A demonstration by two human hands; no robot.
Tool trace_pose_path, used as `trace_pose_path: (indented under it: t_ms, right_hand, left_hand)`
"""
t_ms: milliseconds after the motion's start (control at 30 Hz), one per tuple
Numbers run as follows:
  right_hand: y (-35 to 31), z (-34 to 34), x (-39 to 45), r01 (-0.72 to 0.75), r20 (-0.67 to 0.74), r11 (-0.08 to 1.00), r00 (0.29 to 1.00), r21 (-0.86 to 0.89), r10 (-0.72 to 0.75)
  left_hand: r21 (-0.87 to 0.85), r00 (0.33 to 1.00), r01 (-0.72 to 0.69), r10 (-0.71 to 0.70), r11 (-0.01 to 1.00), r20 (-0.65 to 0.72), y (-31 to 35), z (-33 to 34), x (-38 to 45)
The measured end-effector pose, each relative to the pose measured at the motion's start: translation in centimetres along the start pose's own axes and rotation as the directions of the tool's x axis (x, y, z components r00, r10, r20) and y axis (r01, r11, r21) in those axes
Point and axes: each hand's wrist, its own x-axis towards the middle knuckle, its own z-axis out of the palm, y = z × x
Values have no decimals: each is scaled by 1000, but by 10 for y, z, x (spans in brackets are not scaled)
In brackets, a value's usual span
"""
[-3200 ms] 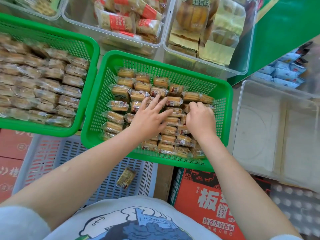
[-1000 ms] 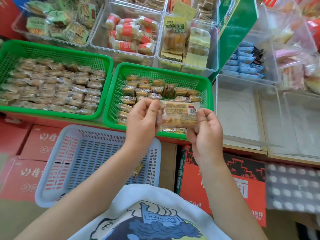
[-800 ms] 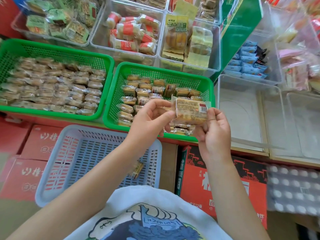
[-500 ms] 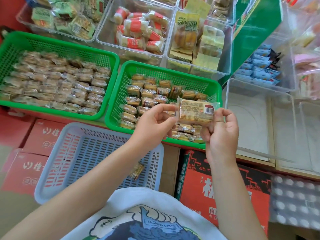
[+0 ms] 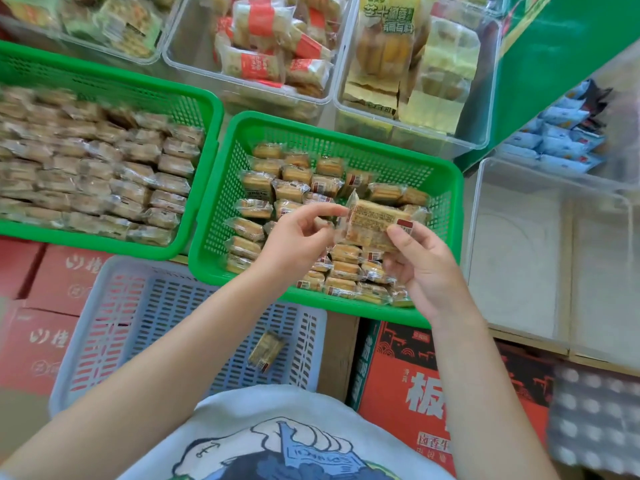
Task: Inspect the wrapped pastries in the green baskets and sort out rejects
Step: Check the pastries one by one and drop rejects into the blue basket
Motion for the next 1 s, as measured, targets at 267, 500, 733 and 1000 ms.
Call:
trace_pose_path:
  t_ms: [267, 500, 733, 1000]
  right_hand:
    - [-1, -3, 85, 195, -139, 723, 917, -663, -375]
    - [32, 4, 131, 317, 260, 51, 849, -947, -460]
    - [26, 10, 141, 329, 340, -110, 811, -938, -476]
    - [6, 24, 184, 150, 166, -85, 960, -985, -227]
  left_hand:
    - [548, 998, 7, 29, 836, -58, -17, 2, 65]
    - [863, 994, -110, 43, 493, 102, -44, 8, 85]
    - [917, 955, -295, 83, 266, 283, -62, 18, 98]
    - [938, 951, -306, 93, 162, 295, -74, 16, 103]
